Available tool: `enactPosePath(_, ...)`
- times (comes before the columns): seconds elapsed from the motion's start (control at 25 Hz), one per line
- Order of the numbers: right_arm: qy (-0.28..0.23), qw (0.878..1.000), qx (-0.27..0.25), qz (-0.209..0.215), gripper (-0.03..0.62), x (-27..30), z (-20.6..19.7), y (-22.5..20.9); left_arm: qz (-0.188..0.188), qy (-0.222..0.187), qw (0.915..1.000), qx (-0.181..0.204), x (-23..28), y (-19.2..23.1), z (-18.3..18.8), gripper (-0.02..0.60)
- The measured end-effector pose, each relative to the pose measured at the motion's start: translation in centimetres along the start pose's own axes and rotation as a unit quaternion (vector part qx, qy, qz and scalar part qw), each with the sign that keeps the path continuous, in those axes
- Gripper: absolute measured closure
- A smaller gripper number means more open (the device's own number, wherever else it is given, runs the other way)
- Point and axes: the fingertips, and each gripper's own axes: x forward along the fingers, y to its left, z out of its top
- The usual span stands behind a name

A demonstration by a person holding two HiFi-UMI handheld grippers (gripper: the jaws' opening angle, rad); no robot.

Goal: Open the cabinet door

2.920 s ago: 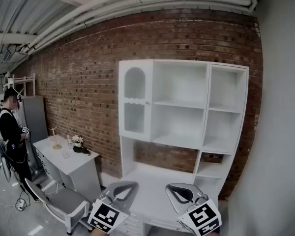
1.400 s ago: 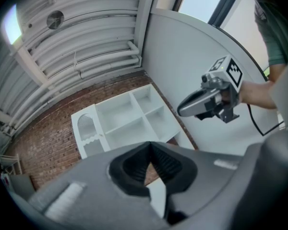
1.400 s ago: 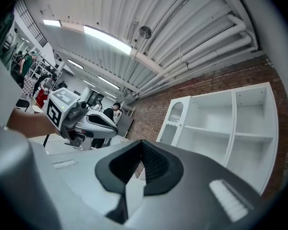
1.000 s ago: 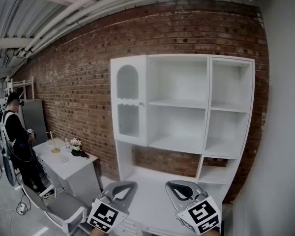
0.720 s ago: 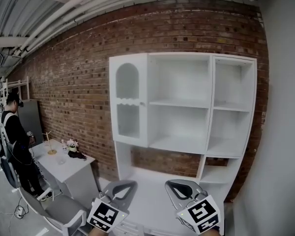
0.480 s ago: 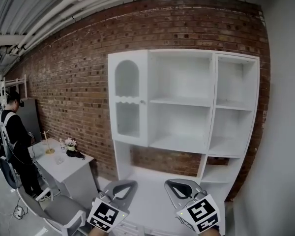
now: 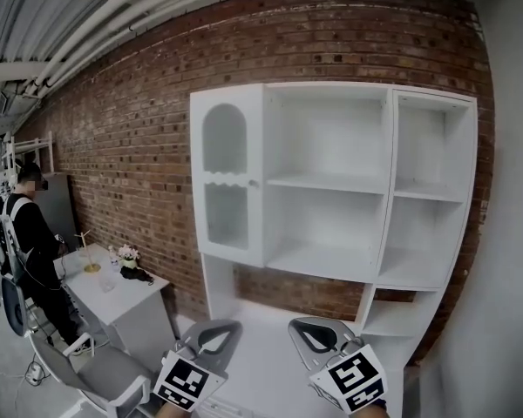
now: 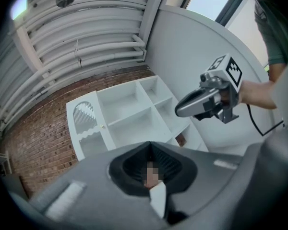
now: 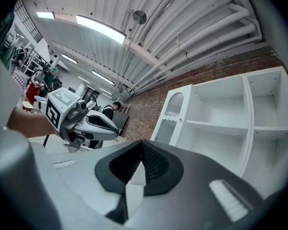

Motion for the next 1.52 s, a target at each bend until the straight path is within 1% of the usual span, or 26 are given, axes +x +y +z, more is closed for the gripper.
enactPosePath(0.36, -0.014, 1.000, -0.002, 0.021, 0.586, 1.5, -2.5, -6.5, 0.023, 0.014, 0.9996, 0.005, 6.7, 0.2, -0.2, 0.581)
enactPosePath(0.56, -0.018, 0.999, -0.001, 0.040, 0.586, 2.1, -4.0, -9.1, 0.037, 0.027, 0.9989, 0.007, 9.8, 0.3, -0.3, 0.581)
enactPosePath(0.72, -0.026, 0.999, 0.000, 0.046, 0.586, 2.4, -4.7, -11.0, 0.047, 0.031, 0.9984, 0.012, 11.6, 0.3, -0.1, 0.581)
enactPosePath(0.92, -0.025, 0.998, 0.005, 0.052, 0.586, 3.6, -5.8, -12.1, 0.049, 0.036, 0.9981, 0.009, 13.1, 0.9, -1.0, 0.581)
enactPosePath(1.12, -0.017, 0.999, 0.006, 0.048, 0.586, 5.6, -6.7, -12.9, 0.045, 0.033, 0.9984, 0.005, 14.6, 2.6, -2.4, 0.581)
enactPosePath(1.52, -0.009, 1.000, -0.002, 0.021, 0.586, 10.6, -6.5, -15.5, 0.023, 0.010, 0.9997, 0.006, 18.4, 7.2, -4.0, 0.581)
